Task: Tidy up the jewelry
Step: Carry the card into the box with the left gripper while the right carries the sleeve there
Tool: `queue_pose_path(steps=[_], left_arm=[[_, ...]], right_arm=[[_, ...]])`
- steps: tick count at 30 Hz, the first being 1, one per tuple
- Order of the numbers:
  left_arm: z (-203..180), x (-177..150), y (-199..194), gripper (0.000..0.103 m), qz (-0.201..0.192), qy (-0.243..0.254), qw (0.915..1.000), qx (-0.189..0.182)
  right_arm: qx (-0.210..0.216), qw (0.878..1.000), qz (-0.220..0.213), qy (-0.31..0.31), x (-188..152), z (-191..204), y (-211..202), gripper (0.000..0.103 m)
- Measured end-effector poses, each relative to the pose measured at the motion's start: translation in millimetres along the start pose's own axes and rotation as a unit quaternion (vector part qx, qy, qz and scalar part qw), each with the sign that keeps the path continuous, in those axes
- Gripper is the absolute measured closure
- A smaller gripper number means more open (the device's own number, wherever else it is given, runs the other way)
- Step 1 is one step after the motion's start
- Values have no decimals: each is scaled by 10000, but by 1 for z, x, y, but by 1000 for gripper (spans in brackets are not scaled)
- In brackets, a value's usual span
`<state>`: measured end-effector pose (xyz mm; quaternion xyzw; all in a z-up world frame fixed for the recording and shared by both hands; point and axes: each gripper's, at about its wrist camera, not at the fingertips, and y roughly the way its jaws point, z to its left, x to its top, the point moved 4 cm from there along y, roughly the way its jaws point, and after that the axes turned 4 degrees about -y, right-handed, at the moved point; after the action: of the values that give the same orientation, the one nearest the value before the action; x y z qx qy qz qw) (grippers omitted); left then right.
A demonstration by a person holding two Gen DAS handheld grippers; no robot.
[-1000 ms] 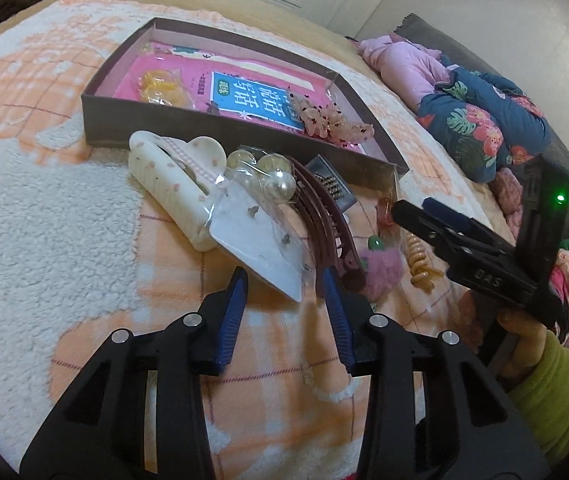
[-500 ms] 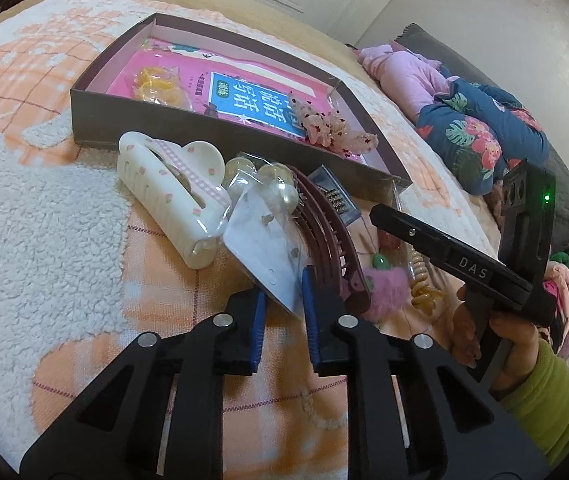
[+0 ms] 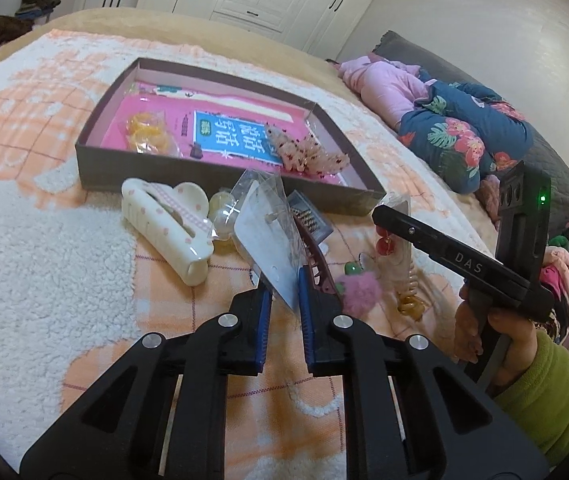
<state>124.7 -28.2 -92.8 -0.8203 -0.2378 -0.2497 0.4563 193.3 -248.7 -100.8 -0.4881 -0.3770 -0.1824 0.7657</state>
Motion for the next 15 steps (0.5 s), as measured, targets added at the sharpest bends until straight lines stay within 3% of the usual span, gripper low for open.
queue_pose_path(steps=[4, 15], left_arm=[[0, 1, -3, 96, -63, 1, 10000, 9], [-1, 7, -10, 96, -179, 26, 9998, -37]], right_arm=[[-66, 9999, -60, 45, 4, -5, -1, 79], [-174, 9993, -261, 204, 15, -23, -19, 77]])
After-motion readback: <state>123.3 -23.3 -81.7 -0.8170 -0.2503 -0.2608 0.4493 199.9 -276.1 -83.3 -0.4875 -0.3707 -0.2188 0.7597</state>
